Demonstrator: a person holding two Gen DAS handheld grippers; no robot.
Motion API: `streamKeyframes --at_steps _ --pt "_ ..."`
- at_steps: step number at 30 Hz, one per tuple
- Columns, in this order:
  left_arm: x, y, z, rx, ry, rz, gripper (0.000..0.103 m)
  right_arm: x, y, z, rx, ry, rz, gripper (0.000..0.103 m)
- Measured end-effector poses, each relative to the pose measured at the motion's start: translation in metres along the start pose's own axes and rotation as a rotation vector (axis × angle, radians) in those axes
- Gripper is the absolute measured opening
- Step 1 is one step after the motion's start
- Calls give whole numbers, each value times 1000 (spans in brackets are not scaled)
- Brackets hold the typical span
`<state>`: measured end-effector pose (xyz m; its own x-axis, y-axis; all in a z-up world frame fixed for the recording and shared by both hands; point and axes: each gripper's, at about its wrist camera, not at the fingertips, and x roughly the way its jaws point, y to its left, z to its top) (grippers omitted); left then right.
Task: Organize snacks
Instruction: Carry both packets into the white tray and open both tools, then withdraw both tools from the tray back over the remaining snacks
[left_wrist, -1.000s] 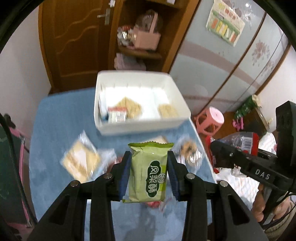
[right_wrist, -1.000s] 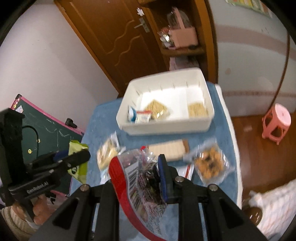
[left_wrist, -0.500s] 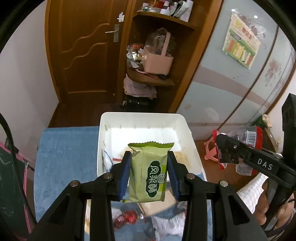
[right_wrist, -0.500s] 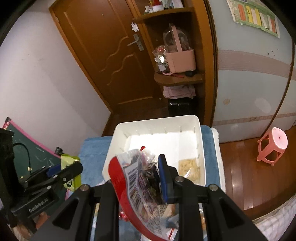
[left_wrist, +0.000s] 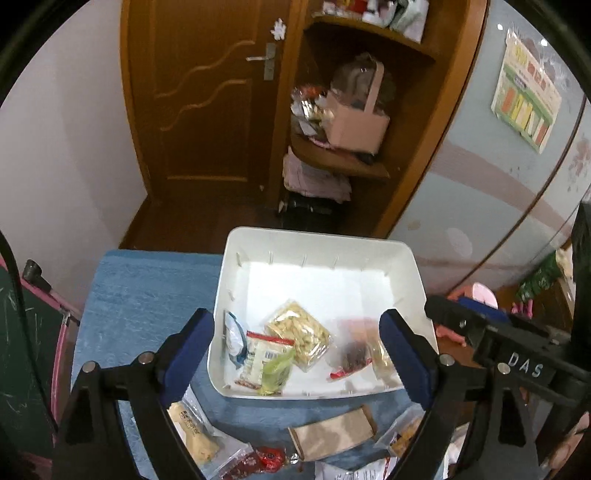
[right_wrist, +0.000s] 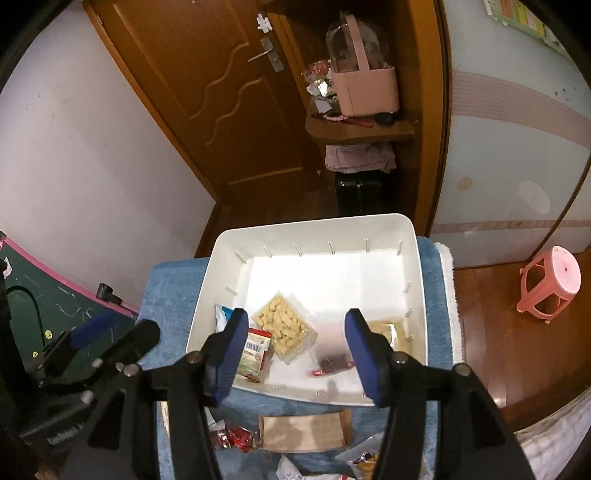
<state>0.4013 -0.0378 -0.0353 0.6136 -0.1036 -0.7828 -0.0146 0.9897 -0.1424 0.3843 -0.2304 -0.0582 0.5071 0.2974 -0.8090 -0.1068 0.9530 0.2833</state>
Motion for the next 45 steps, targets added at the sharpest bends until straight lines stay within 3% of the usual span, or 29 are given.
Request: streamKeyframes --at_steps 13,32,38,45 --pt "-37 9 -12 -3 -13 10 91 -26 5 -20 -6 -10 -27 55" --pt "-121 28 -36 65 -103 25 91 -104 35 -65 7 -124 -71 55" --pt "-144 53 -57 74 -129 49 91 -117 49 -94 -3 -126 -63 55" --pt "-152 81 -96 74 -99 55 91 -119 56 -136 -40 -102 -71 55"
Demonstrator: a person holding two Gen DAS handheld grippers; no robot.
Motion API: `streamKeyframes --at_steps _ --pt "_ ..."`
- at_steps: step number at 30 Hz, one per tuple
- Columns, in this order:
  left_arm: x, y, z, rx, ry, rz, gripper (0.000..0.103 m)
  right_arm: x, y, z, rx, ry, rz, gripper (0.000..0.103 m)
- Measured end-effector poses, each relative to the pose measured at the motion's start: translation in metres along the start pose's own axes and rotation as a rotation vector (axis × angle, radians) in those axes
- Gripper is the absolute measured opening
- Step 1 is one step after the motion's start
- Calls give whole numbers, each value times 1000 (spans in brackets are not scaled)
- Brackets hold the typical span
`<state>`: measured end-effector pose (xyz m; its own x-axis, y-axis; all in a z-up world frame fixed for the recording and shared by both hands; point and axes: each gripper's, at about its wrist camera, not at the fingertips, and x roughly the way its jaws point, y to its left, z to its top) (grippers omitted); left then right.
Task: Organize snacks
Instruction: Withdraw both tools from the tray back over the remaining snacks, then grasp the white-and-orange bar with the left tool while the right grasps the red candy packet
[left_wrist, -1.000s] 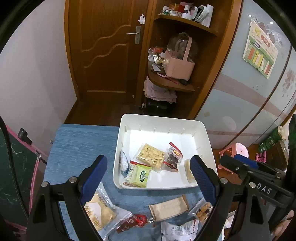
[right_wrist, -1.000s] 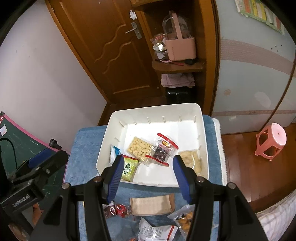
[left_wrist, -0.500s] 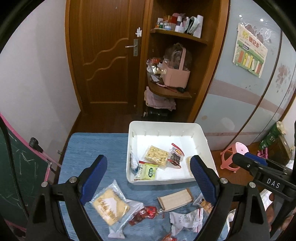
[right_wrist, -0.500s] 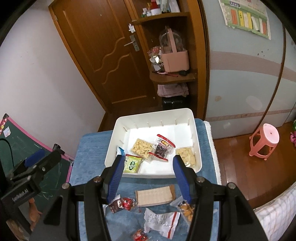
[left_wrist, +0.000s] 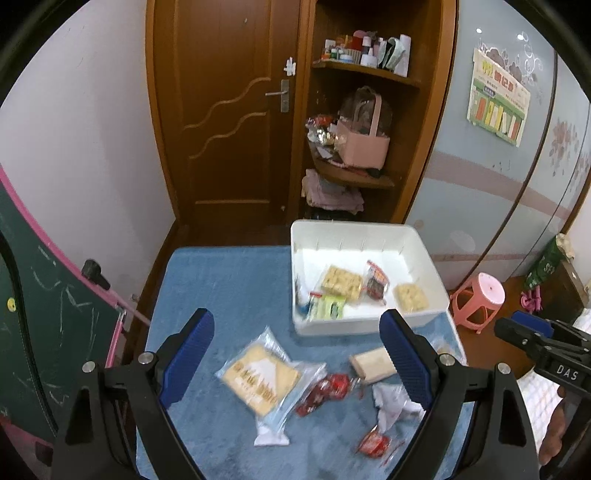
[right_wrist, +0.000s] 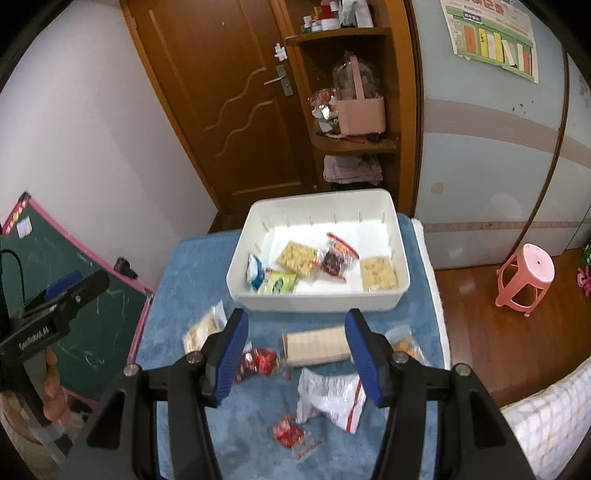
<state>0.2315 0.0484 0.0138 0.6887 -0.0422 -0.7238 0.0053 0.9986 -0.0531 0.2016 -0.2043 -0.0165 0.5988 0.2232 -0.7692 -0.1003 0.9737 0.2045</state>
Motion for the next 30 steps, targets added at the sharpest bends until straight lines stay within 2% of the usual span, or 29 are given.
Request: streamKeyframes --at_steps 7,16,20,26,30 --pt "16 19 -56 -9 93 5 91 16 -3 -54 -18 94 -7 55" --pt "68 48 -141 -87 257 38 91 65 -9 -130 8 261 0 55" --pt "97 51 -181 -92 354 51 91 89 -4 -153 -23 326 -6 55" --pt "134 51 -210 -90 425 70 91 122 7 -175 -83 402 -1 55" --pt "154 48 -214 -90 439 79 91 141 14 -183 -127 440 -8 55"
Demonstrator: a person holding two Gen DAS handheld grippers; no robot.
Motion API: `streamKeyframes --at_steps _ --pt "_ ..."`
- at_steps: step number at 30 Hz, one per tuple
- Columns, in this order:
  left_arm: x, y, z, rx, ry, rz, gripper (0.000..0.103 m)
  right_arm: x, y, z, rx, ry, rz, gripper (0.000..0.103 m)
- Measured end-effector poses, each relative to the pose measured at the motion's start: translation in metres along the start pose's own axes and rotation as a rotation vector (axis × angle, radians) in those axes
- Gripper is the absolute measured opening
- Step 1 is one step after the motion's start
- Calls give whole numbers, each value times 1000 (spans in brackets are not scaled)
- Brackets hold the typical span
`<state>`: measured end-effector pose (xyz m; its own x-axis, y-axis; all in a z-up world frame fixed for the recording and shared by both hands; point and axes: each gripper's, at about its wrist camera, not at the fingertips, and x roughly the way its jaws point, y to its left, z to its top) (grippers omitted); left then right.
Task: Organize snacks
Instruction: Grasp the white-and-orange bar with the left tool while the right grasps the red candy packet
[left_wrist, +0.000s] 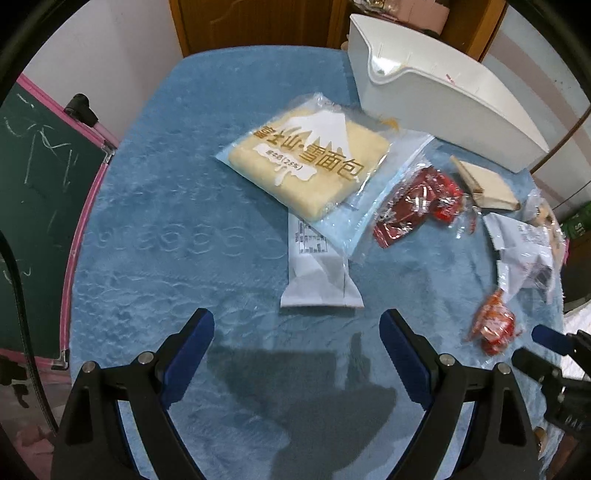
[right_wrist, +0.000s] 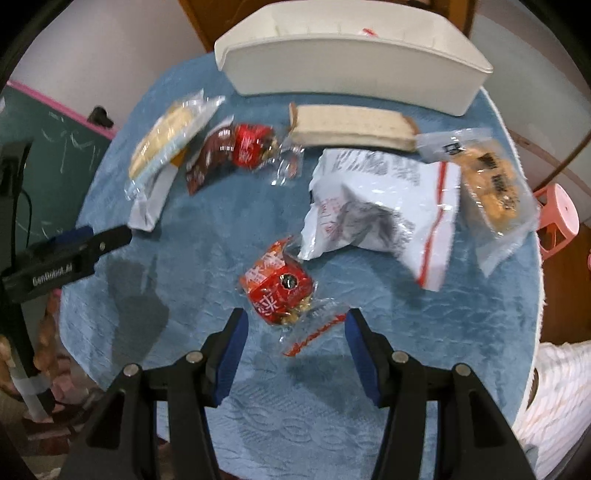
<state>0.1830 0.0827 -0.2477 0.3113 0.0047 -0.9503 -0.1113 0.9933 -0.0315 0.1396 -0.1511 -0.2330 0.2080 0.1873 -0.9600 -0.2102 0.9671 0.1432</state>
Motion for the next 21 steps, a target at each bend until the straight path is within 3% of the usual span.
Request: streamKeyframes --at_steps 16,19,21 --pt "47 4 34 -115 15 23 90 31 28 7 -215 4 -89 57" --pt "50 1 35 -112 15 48 83 32 32 3 -255 -3 -113 55" --pt "49 -2 34 -106 2 64 72 33 39 -2 -281 -12 -136 54"
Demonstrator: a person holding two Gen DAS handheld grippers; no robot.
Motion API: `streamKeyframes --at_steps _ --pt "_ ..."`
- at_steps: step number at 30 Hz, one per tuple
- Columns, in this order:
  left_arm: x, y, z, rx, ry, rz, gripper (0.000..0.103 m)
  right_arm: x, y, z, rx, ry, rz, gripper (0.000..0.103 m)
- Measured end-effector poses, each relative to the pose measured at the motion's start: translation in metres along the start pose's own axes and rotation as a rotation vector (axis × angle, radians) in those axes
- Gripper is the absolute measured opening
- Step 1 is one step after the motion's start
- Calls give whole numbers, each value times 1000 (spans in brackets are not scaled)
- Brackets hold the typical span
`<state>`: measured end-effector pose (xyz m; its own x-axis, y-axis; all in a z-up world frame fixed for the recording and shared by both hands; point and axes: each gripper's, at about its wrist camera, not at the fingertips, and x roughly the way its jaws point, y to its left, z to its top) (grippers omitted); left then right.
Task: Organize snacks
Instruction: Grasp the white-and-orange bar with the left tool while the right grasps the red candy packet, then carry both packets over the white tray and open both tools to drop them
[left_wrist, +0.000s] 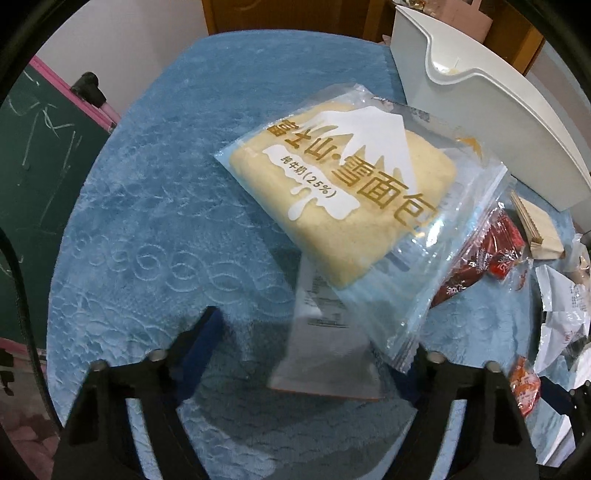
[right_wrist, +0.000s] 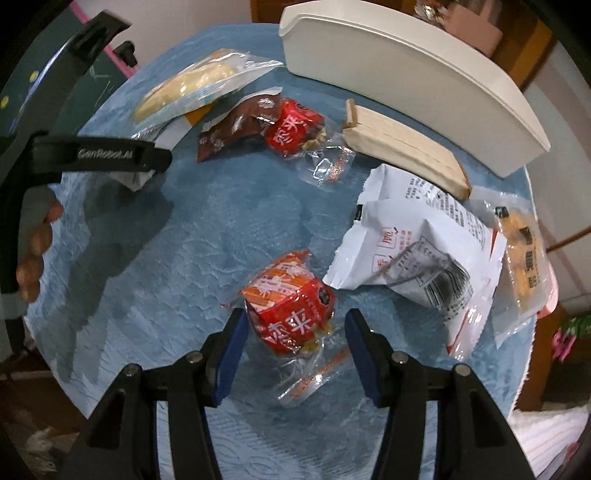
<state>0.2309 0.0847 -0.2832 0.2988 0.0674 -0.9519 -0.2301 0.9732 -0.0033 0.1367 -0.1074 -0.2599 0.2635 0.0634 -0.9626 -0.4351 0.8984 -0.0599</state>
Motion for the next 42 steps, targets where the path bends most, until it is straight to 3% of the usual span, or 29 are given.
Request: streamKeyframes --at_steps 3,5,10,22,31,42 --pt "-8 -6 -4 4 -14 1 48 -1 9 -3 -9 -11 -11 50" --pt "-13 -13 -7 11 -14 4 44 -3 11 -5 -6 -13 -11 47" --pt "-30 -17 -22 16 -5 -23 42 -15 10 -6 21 -20 14 40" --pt "-99 -2 -77 43 -9 -131 37 -55 16 -29 100 -62 168 40" --pt "-152 -3 -89 119 -104 -212 37 -94 2 -36 182 -132 185 40" --pt "-232 -40 -56 214 -284 -307 37 -149 -26 -14 261 -280 201 40"
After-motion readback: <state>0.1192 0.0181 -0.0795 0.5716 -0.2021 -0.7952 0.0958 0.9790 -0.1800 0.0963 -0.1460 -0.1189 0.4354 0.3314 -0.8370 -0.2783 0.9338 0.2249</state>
